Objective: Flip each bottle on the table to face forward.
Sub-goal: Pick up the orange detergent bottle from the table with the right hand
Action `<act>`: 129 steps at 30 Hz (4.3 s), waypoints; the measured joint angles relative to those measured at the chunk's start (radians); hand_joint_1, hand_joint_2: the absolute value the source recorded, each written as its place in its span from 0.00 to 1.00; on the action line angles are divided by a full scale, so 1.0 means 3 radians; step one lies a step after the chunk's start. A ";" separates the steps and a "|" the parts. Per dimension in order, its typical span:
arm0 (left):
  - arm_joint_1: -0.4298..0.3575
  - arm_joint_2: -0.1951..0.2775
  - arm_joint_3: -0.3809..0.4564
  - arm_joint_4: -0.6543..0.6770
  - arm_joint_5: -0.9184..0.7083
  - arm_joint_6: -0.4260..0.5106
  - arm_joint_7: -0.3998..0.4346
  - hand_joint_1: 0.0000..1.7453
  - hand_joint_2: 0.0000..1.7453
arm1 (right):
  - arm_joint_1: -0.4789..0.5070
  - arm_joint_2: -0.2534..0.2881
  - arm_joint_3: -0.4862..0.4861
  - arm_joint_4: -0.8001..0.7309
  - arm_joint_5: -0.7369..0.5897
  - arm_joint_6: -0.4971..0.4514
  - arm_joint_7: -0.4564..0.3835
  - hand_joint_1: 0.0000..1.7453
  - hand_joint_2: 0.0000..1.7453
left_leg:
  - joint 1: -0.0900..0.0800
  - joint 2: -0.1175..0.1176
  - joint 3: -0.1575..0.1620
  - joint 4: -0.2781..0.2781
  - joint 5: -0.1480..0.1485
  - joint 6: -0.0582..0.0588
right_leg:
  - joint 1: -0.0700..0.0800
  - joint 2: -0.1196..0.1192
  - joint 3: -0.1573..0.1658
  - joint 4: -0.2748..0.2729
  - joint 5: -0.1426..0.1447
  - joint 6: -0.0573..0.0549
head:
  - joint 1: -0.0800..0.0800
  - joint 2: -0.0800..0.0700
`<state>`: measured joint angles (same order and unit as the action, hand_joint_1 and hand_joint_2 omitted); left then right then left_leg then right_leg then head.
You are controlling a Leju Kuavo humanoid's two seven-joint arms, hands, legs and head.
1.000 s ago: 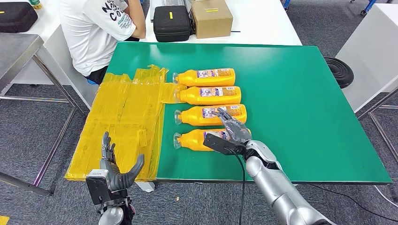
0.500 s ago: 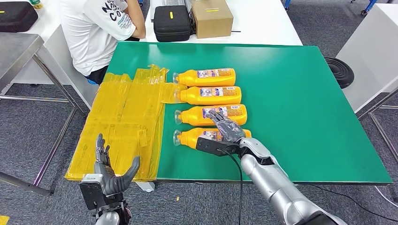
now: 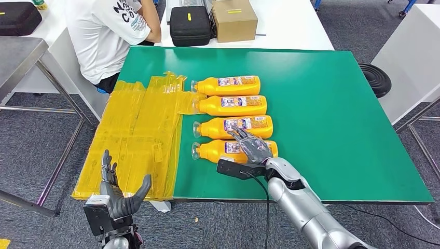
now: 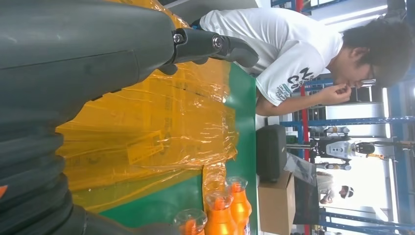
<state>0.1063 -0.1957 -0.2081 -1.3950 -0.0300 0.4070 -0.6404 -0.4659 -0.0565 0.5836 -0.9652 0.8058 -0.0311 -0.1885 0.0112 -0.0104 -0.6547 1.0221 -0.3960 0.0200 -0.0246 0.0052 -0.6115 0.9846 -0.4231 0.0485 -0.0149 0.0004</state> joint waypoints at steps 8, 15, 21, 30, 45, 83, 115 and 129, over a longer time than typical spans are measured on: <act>0.0007 0.0000 0.0031 0.0000 -0.0004 0.0008 0.0015 0.00 1.00 | 0.0122 -0.0032 -0.0002 -0.0159 0.0065 -0.0060 0.0092 0.00 1.00 | 0.0000 0.0000 0.0000 0.0000 0.0000 0.0000 | 0.0000 0.0000 -0.0001 0.0000 0.0000 0.0000 | 0.0000 0.0000; -0.0022 -0.0023 0.0047 0.0003 -0.0010 -0.0015 0.0052 0.00 1.00 | 0.0150 -0.0073 -0.0058 -0.0207 0.0111 -0.0063 0.0210 0.00 1.00 | 0.0000 0.0000 0.0000 0.0000 0.0000 0.0000 | 0.0000 0.0000 0.0000 0.0000 0.0000 0.0000 | 0.0000 0.0000; -0.0030 -0.0042 0.0068 0.0003 -0.0031 -0.0040 0.0081 0.00 1.00 | 0.0150 -0.0076 -0.0111 -0.0191 0.0170 -0.0063 0.0275 0.00 1.00 | 0.0000 0.0000 0.0000 0.0000 0.0000 0.0000 | 0.0000 0.0000 0.0000 0.0000 0.0000 0.0000 | 0.0000 0.0000; -0.0033 -0.0045 0.0083 0.0005 -0.0035 -0.0038 0.0099 0.00 1.00 | 0.0131 -0.0070 -0.0138 -0.0132 0.0188 -0.0061 0.0288 0.00 1.00 | 0.0000 0.0000 -0.0001 0.0000 0.0000 0.0000 | 0.0000 0.0000 0.0000 0.0000 0.0000 0.0000 | 0.0000 0.0000; -0.0050 -0.0048 0.0115 0.0065 -0.0045 -0.0031 0.0099 0.00 1.00 | 0.0079 -0.0058 -0.0191 0.0072 0.0315 -0.0065 0.0288 0.00 1.00 | 0.0000 0.0000 0.0000 0.0000 0.0000 0.0000 | 0.0000 0.0000 -0.0001 0.0000 0.0000 0.0000 | 0.0000 0.0000; -0.0032 -0.0065 0.0124 -0.0040 -0.0101 -0.0113 0.0164 0.00 1.00 | 0.0315 -0.0119 -0.0196 -0.0205 0.0450 0.0121 0.0413 0.03 1.00 | 0.0000 0.0001 0.0004 0.0000 0.0000 0.0000 | 0.0000 0.0001 0.0002 -0.0001 0.0000 0.0000 | 0.0000 0.0000; -0.0176 -0.0065 0.0151 0.0227 -0.0105 -0.0136 0.0211 0.00 1.00 | 0.0162 -0.0113 -0.0344 0.0043 0.0338 0.0275 0.0397 0.84 1.00 | 0.0000 0.0000 0.0030 0.0000 -0.0001 0.0001 | 0.0000 0.0000 0.0026 -0.0004 -0.0001 0.0000 | 0.0000 0.0000; -0.0182 -0.0065 0.0151 0.0234 -0.0104 -0.0142 0.0211 0.00 1.00 | 0.0145 -0.0110 -0.0345 0.0085 0.0324 0.0290 0.0377 0.99 1.00 | 0.0000 0.0000 0.0036 0.0000 -0.0002 0.0001 | 0.0000 0.0000 0.0031 -0.0005 -0.0001 0.0000 | 0.0000 0.0000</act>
<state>0.0518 -0.2152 -0.1629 -1.3248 -0.0613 0.3645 -0.5772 -0.4224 -0.0896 0.4801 -0.9398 0.9031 0.0558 -0.0754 0.0112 -0.0104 -0.6439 1.0221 -0.3965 0.0203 -0.0247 0.0053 -0.6020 0.9830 -0.4235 0.0485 -0.0149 0.0004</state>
